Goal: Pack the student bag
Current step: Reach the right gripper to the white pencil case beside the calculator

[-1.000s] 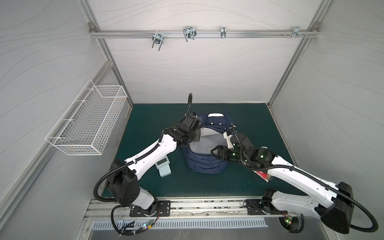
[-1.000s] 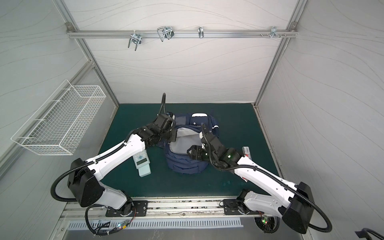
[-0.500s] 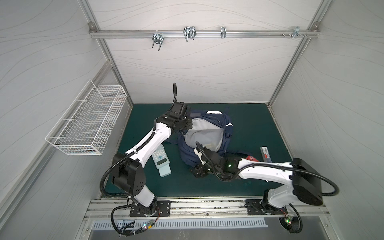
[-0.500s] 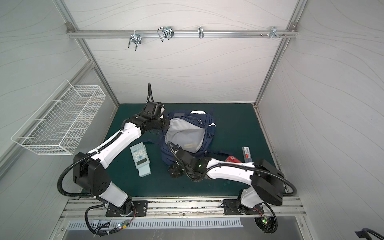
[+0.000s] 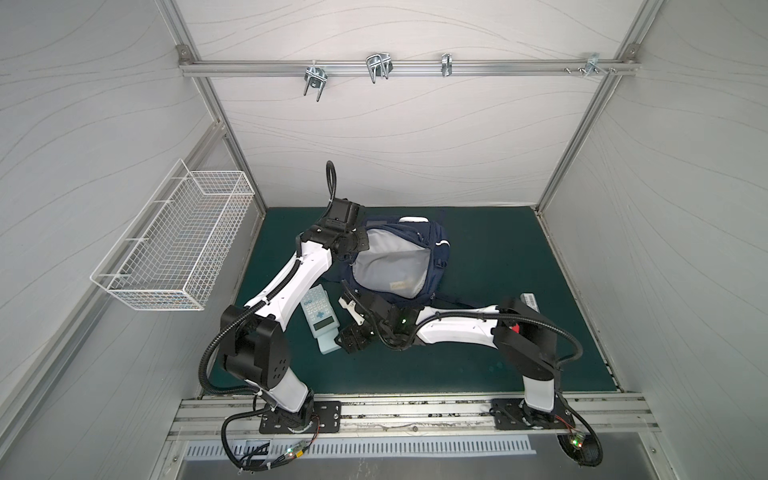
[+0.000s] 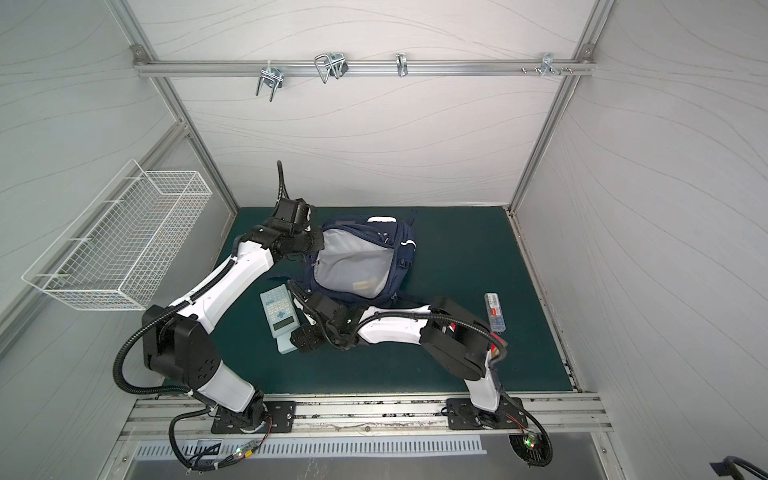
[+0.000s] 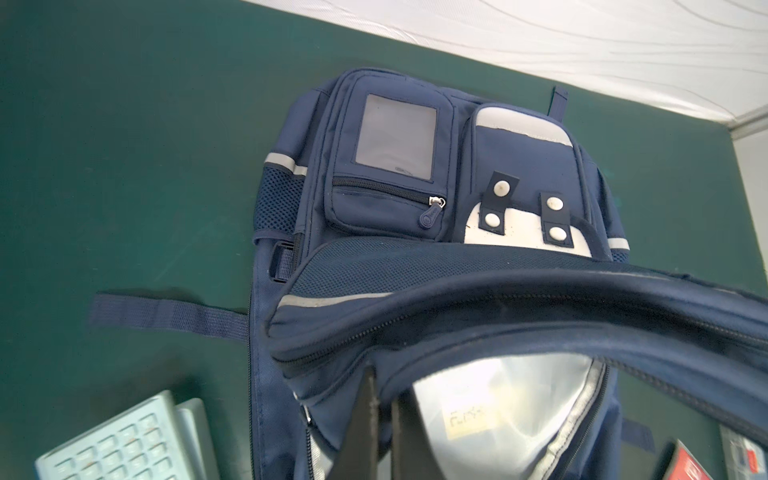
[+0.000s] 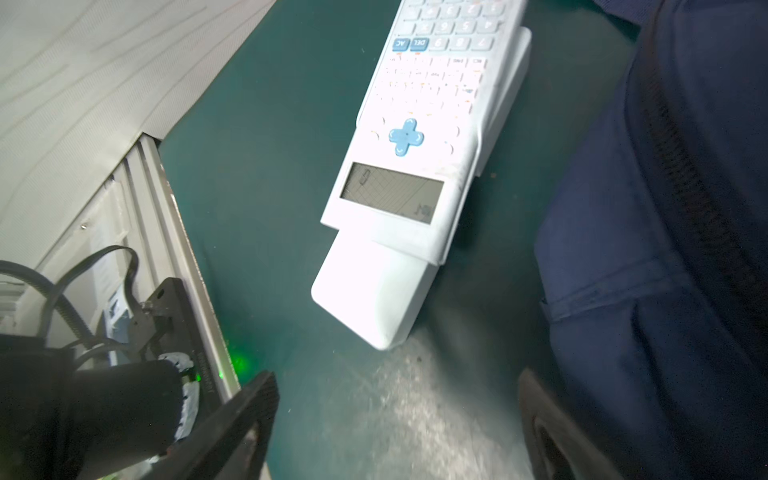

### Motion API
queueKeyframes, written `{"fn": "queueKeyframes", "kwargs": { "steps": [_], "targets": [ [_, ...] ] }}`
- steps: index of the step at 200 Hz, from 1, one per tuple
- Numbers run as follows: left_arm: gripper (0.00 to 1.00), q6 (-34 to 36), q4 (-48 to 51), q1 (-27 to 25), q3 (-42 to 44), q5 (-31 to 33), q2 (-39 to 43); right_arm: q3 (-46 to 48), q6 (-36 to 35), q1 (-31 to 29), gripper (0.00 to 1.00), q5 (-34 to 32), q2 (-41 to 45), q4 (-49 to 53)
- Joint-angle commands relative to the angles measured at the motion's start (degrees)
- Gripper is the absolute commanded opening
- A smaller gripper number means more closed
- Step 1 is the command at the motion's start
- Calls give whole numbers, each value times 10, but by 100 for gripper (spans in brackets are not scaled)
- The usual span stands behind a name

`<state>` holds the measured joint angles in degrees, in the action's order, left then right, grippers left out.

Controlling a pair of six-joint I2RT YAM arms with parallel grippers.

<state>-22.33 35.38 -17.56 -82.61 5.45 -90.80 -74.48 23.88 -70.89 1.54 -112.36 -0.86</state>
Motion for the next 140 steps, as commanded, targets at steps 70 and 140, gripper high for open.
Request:
{"fn": "queueKeyframes", "kwargs": {
  "steps": [70,140],
  "targets": [
    [0,24,-57,36,13,30,78,-248,-106,-14,99,-118,-163,167],
    [0,36,-81,36,63,-15,100,-363,-126,-36,99,-154,-246,244]
  ]
}}
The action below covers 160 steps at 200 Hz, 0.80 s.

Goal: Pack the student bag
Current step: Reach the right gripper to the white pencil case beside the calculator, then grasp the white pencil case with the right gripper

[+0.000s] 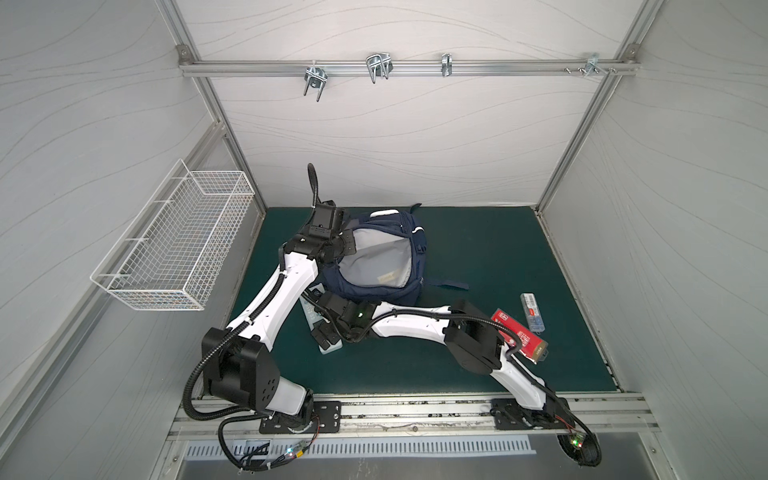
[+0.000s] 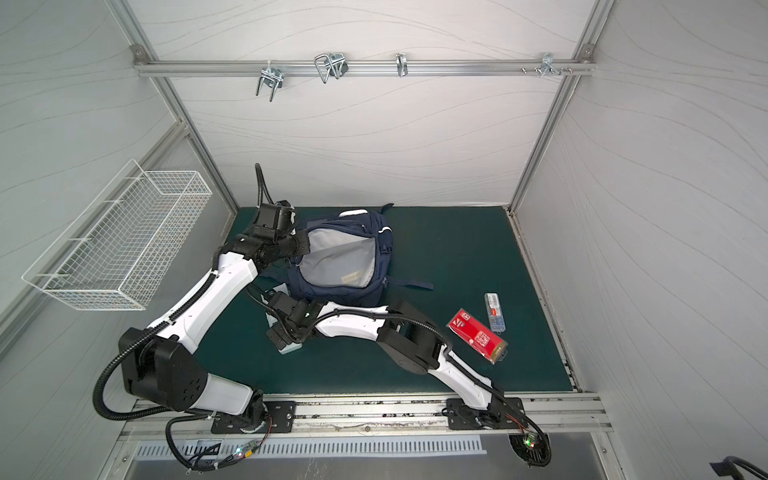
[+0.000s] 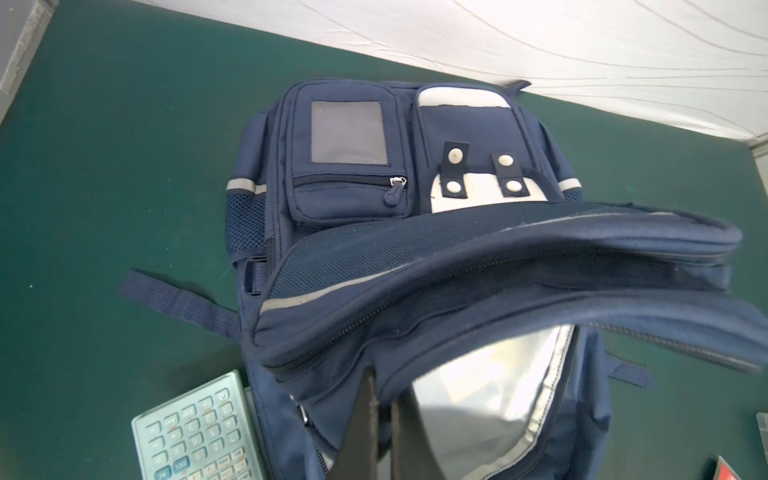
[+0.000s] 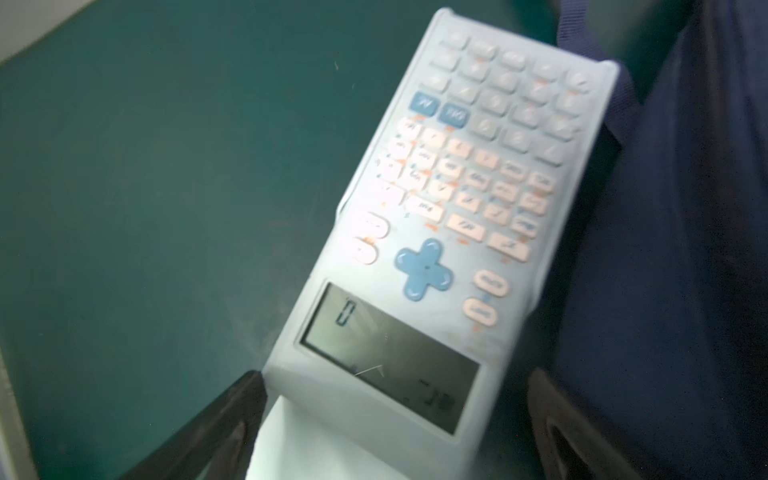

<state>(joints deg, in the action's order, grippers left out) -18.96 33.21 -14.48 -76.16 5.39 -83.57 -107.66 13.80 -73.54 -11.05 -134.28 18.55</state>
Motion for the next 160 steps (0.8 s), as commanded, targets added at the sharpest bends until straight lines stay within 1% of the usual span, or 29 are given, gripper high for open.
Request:
{"fn": "queueKeyframes", "kwargs": {
  "steps": [1,35,54,86,105,118,130,160],
  "targets": [
    [0,2,-59,5,-1,-15,28,-33,-25,-10,99,-29,-29,51],
    [0,4,-66,4,6,-25,32,-95,-19,-10,99,-66,-70,95],
    [0,7,-66,4,7,-21,35,-90,-19,-12,99,-74,-72,77],
    [0,32,-58,3,9,-4,45,-91,-13,-8,99,-88,-78,56],
    [0,47,-50,3,9,-2,46,-87,11,4,99,-105,-77,58],
    [0,54,-52,3,12,-1,48,-70,27,14,97,-113,-66,56],
    [0,56,-51,3,11,2,47,-33,38,21,95,-116,-44,39],
    [0,52,-49,3,9,-14,41,58,43,27,96,-103,14,-8]
  ]
}}
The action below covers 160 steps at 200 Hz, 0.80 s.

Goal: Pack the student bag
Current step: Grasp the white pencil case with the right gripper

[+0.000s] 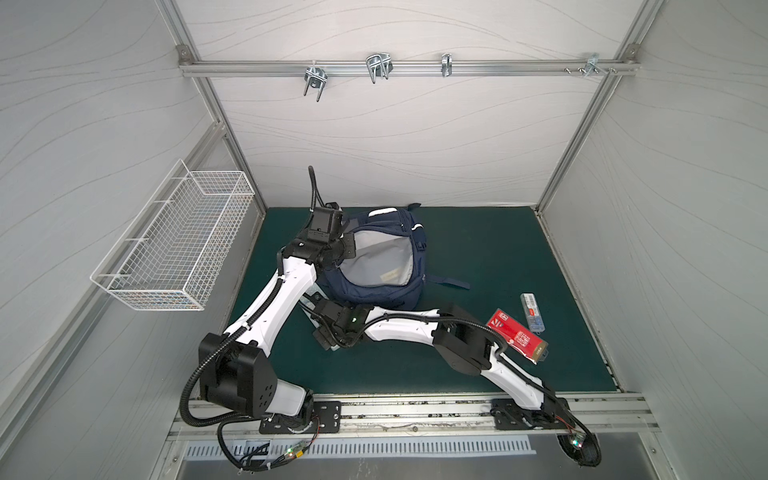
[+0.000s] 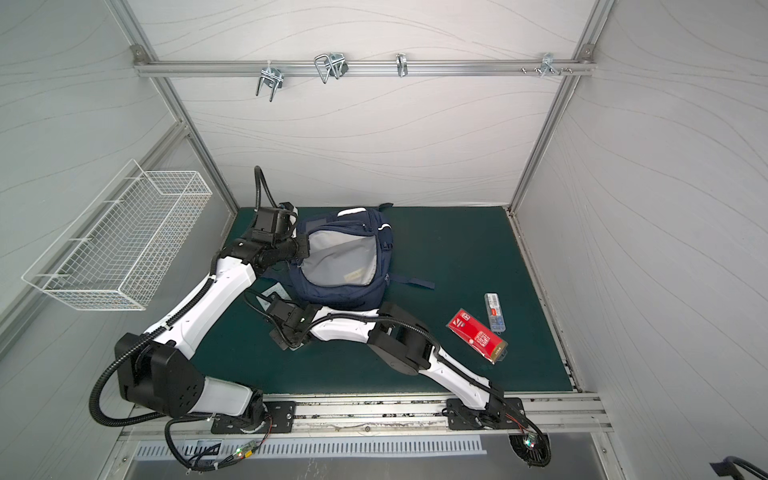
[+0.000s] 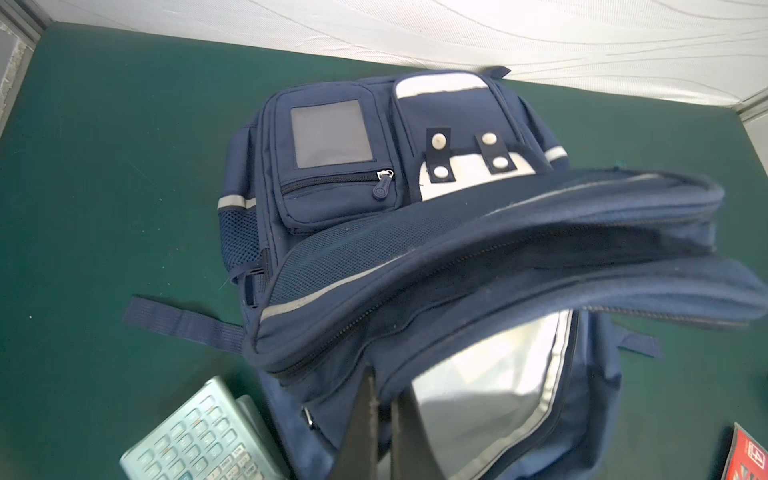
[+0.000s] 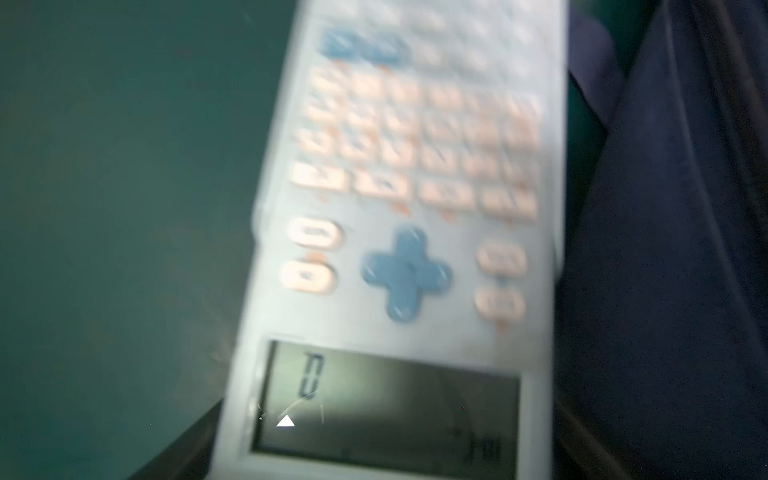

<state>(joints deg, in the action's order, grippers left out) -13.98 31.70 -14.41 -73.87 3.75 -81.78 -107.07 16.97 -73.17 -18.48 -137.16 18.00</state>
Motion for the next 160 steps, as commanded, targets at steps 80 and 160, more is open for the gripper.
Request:
{"fn": "queueKeyframes", "kwargs": {
  "steps": [80,160],
  "targets": [
    [0,-4,-35,3,-10,-5,24,207,33,26,46,-17,152,-28],
    [0,11,-32,-55,-7,7,17,486,117,-38,13,-73,419,30]
  ]
}}
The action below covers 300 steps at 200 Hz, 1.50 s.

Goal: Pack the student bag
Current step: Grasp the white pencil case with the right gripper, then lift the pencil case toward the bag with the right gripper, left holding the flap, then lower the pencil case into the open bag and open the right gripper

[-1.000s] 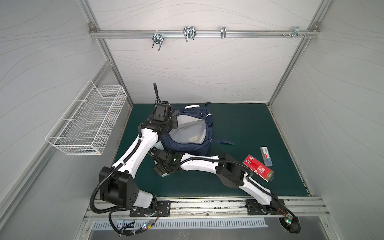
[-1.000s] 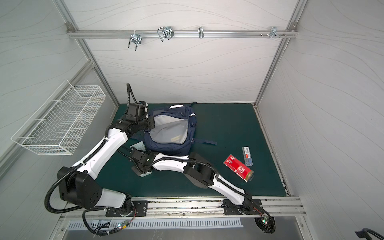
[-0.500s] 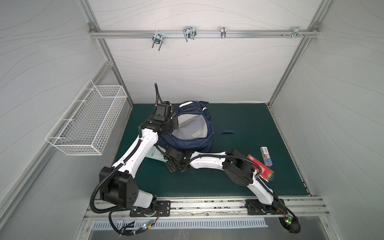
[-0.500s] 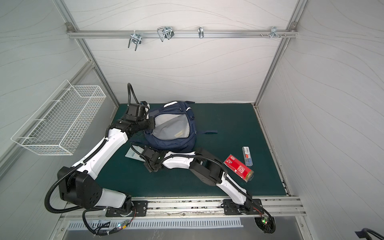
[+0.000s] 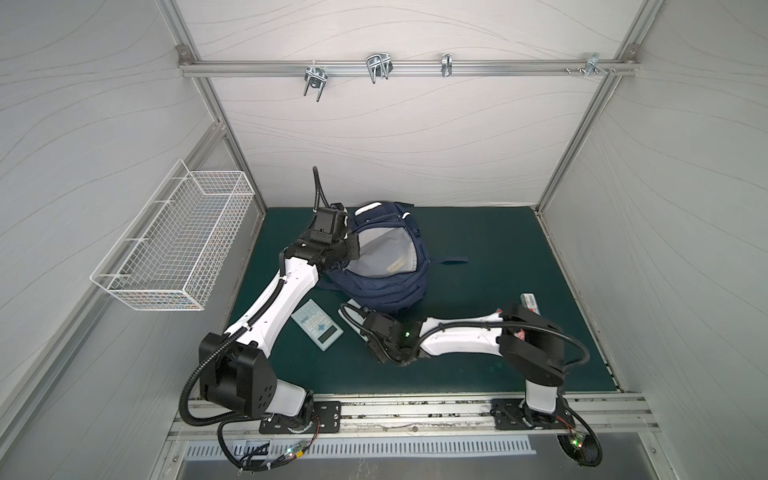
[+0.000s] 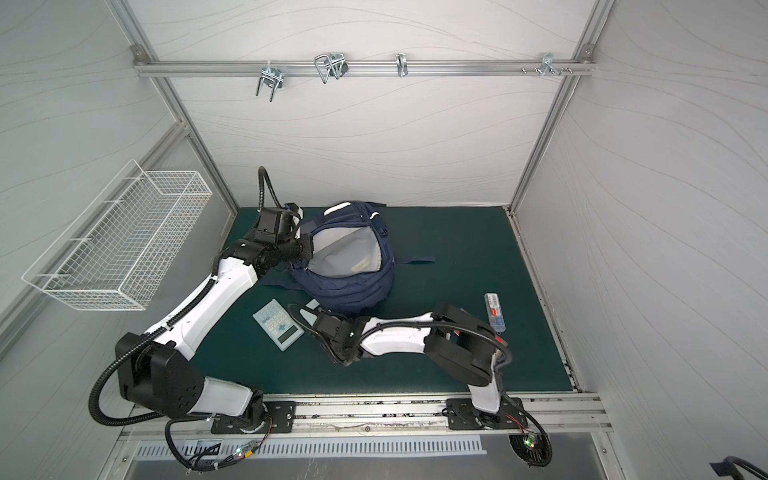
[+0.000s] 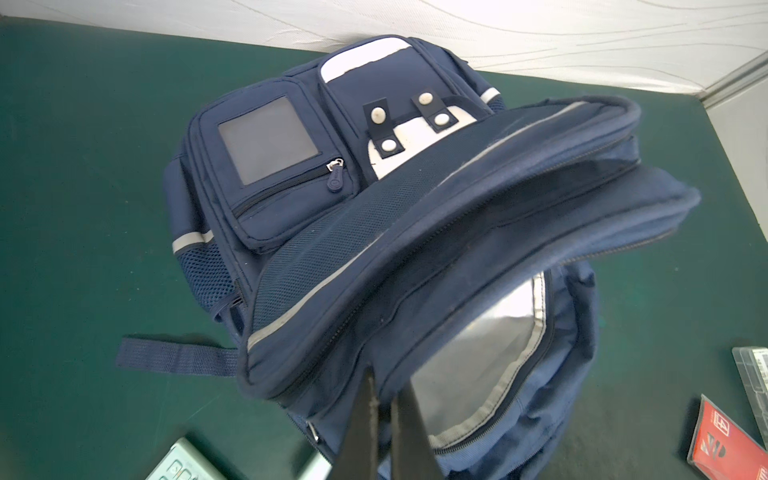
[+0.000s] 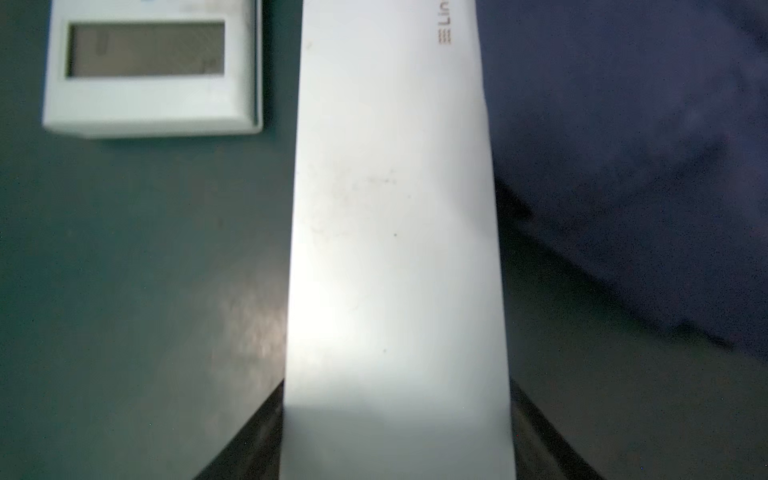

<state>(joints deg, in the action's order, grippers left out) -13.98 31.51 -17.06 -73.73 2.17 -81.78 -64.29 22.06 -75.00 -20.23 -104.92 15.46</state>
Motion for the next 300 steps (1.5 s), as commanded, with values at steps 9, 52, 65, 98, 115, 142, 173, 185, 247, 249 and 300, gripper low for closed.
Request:
{"fn": "queueKeyframes", "kwargs": {
  "steps": [9,52,65,98,115,142,173,185,247,249,300],
  "targets": [
    [0,15,-29,-43,-8,26,15,88,91,-32,7,-66,143,73],
    [0,47,-23,-122,-7,21,4,178,202,-45,0,-100,380,183],
    [0,56,-20,-147,-8,21,1,183,206,-36,0,-109,436,206],
    [0,52,-13,-178,-8,38,-6,144,174,105,0,4,467,232],
    [0,41,-11,-186,-6,43,-1,102,141,189,0,90,418,235],
    [0,28,-33,-189,15,38,18,13,77,262,0,149,309,233],
    [0,21,-45,-192,30,28,32,-91,44,319,0,213,173,210],
    [0,22,-45,-193,30,28,32,-137,33,327,0,232,122,203],
    [0,2,-46,-194,31,21,28,-253,50,312,83,250,-3,116],
    [0,1,-46,-193,31,23,27,-250,52,311,83,247,-2,114],
    [0,-31,-45,-182,31,45,27,-76,55,279,95,167,138,71]
  ]
}}
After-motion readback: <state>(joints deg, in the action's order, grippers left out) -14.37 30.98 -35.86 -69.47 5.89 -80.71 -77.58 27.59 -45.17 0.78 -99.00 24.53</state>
